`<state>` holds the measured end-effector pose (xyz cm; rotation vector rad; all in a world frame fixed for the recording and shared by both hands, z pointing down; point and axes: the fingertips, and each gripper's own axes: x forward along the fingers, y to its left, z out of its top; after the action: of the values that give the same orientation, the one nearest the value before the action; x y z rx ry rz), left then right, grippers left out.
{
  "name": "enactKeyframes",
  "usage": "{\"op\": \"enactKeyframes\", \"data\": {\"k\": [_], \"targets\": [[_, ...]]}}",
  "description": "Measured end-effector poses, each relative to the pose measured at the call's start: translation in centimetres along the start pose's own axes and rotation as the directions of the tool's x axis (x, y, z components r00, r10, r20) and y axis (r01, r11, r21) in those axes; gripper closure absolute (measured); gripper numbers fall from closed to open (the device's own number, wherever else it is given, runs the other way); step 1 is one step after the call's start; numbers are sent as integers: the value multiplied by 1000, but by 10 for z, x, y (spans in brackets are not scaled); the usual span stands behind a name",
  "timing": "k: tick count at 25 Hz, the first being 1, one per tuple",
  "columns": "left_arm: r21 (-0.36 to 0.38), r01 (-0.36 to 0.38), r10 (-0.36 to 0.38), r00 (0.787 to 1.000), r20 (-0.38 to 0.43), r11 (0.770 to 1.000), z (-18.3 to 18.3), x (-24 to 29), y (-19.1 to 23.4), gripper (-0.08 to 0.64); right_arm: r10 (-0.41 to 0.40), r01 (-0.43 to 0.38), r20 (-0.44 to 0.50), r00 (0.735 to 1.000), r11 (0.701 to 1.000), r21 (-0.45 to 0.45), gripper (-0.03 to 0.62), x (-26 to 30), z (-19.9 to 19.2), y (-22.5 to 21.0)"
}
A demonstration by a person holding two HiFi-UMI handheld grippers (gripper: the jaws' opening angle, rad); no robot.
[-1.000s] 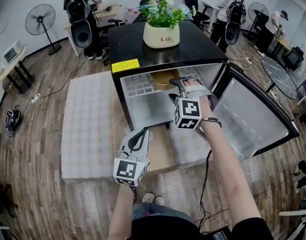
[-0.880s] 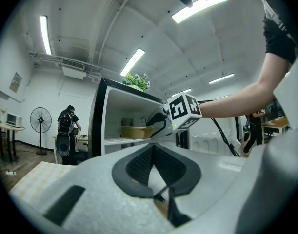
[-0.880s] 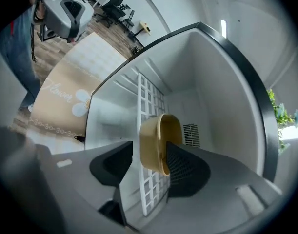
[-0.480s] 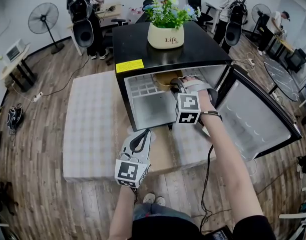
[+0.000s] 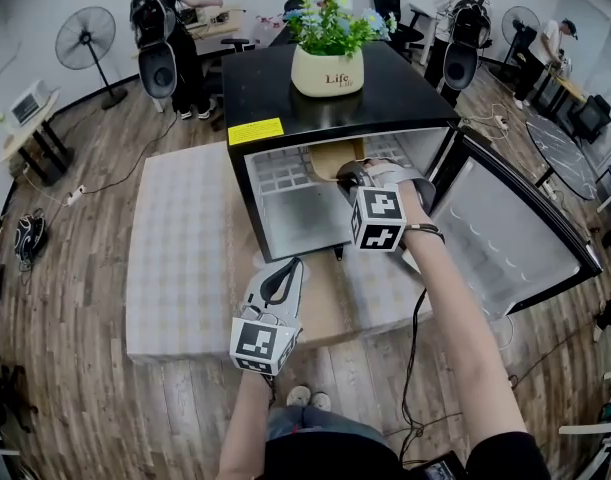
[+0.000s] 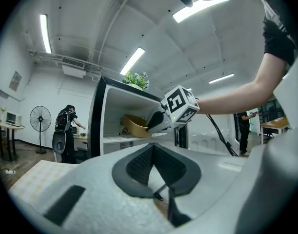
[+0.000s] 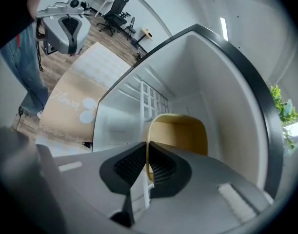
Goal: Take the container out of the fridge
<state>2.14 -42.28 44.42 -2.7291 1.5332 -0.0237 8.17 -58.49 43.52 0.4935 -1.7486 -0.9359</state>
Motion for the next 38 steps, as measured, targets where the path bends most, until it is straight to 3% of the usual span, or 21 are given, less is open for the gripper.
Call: {"op": "enactKeyframes", "data": {"k": [9, 14, 18, 23, 26, 28, 33, 36, 38], "targets": [[-2, 28, -28, 1000, 9, 1000, 3, -3, -14, 554, -11, 9, 41, 999, 999, 53, 563, -29, 7, 26], [-3, 41, -41, 999, 10, 999, 3, -8, -20, 555, -70, 50, 113, 991, 984, 169, 563, -58, 17, 44], [-4, 35, -35, 999, 11, 999, 5, -14, -20, 554, -133, 74, 182, 974, 951, 302, 563, -84, 25, 58], [-2, 34, -34, 999, 14, 999, 7, -21, -21, 555, -233, 89, 254, 939, 876, 474, 563, -122, 31, 72], [-1, 29, -29, 999, 17, 1000, 11, -25, -21, 554, -283, 56, 329, 901, 828, 558, 563, -146, 39, 81], [3, 32, -32, 999, 20, 999, 14, -27, -21, 555, -334, 20, 384, 861, 777, 629, 563, -164, 41, 84], [7, 26, -26, 999, 28, 1000, 18, -32, -19, 554, -495, -63, 470, 731, 637, 768, 563, -207, 32, 86], [12, 17, -17, 999, 36, 1000, 22, -35, -17, 554, -561, -106, 463, 687, 552, 827, 563, -225, 18, 92], [14, 8, -9, 999, 42, 1000, 25, -37, -14, 554, -588, -130, 448, 673, 503, 855, 563, -234, 7, 99]]}}
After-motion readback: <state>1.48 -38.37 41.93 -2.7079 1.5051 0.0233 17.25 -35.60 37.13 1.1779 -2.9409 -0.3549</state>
